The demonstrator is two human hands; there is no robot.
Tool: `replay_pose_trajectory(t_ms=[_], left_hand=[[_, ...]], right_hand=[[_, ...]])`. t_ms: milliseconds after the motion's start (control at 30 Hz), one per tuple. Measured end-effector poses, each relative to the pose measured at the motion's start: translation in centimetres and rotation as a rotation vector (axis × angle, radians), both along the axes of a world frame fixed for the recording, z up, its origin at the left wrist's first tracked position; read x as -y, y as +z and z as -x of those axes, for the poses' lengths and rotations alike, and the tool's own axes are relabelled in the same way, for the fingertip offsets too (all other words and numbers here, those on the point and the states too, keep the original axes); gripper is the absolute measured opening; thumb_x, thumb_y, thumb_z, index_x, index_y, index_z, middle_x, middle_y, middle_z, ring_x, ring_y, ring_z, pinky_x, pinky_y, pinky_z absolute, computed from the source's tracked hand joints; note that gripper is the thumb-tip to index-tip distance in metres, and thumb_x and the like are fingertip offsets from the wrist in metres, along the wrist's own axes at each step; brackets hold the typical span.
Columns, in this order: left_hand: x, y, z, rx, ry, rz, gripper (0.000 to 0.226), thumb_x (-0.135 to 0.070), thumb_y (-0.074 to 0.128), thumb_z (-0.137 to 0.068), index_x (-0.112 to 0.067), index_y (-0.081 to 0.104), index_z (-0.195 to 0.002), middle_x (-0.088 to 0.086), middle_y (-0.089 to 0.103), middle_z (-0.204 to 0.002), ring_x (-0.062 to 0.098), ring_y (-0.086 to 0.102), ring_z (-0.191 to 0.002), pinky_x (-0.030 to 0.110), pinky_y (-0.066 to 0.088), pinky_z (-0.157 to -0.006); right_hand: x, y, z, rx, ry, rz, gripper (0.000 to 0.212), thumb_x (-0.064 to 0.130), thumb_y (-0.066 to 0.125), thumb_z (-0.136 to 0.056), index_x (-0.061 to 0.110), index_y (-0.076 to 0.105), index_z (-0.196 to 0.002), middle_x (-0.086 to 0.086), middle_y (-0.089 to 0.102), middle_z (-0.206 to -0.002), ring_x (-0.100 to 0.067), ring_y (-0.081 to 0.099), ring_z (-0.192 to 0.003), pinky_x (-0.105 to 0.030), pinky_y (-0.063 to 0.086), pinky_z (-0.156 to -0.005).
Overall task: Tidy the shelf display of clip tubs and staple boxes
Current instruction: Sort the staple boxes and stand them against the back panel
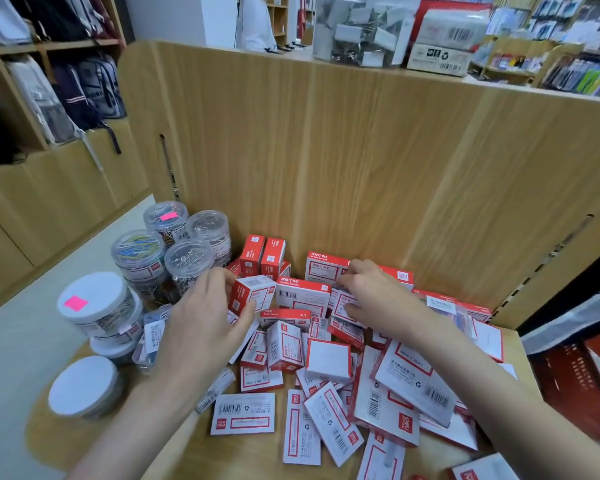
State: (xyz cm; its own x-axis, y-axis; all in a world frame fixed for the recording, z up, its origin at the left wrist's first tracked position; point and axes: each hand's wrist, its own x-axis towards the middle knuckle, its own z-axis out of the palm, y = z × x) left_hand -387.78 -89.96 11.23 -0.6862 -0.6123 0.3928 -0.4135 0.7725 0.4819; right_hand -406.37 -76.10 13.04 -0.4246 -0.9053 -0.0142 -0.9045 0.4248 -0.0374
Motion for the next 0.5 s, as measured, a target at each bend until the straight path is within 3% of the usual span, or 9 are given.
replay_pose_trajectory(t_ms=[133, 233, 367, 500], left_hand=[[-0.1, 0.4, 0.0, 0.001, 0.006, -0.003, 0.025, -0.032, 0.062, -0.083, -0.021, 0.043, -0.095, -0.006, 0.051, -0.085, 0.014, 0.051, -0.074, 0.024, 0.032, -0.064], [0.1, 0.5, -0.2, -0.005, 0.010, 0.021, 0.025, -0.030, 0.063, -0.082, -0.019, 0.044, -0.092, -0.005, 0.051, -0.081, 0.015, 0.050, -0.070, 0.025, 0.030, -0.062], [0.6, 0.5, -0.2, 0.020, 0.017, 0.105, 0.024, -0.028, 0.065, -0.080, -0.015, 0.045, -0.086, -0.002, 0.050, -0.077, 0.017, 0.048, -0.065, 0.027, 0.029, -0.056], [0.3, -0.1, 0.0, 0.044, 0.014, 0.123, 0.030, -0.025, 0.066, -0.078, -0.018, 0.037, -0.083, -0.004, 0.044, -0.076, 0.018, 0.047, -0.064, 0.025, 0.023, -0.052]], right_hand=[[-0.3, -0.3, -0.1, 0.013, 0.004, 0.022, 0.032, 0.012, 0.051, -0.087, 0.015, 0.051, -0.119, -0.005, 0.055, -0.114, -0.021, 0.042, -0.110, -0.028, 0.038, -0.082], [-0.6, 0.2, 0.0, 0.048, 0.000, 0.041, 0.024, 0.013, 0.057, -0.084, 0.017, 0.054, -0.107, -0.002, 0.060, -0.099, -0.020, 0.047, -0.099, -0.029, 0.039, -0.076], [-0.6, 3.7, 0.8, 0.171, -0.052, 0.279, 0.019, 0.010, 0.068, -0.076, 0.017, 0.059, -0.091, 0.003, 0.055, -0.079, -0.016, 0.051, -0.074, -0.027, 0.039, -0.067], [1.4, 6.2, 0.5, 0.188, 0.055, 0.502, 0.024, 0.009, 0.075, -0.072, 0.017, 0.060, -0.090, 0.011, 0.052, -0.072, -0.011, 0.051, -0.067, -0.019, 0.039, -0.064]])
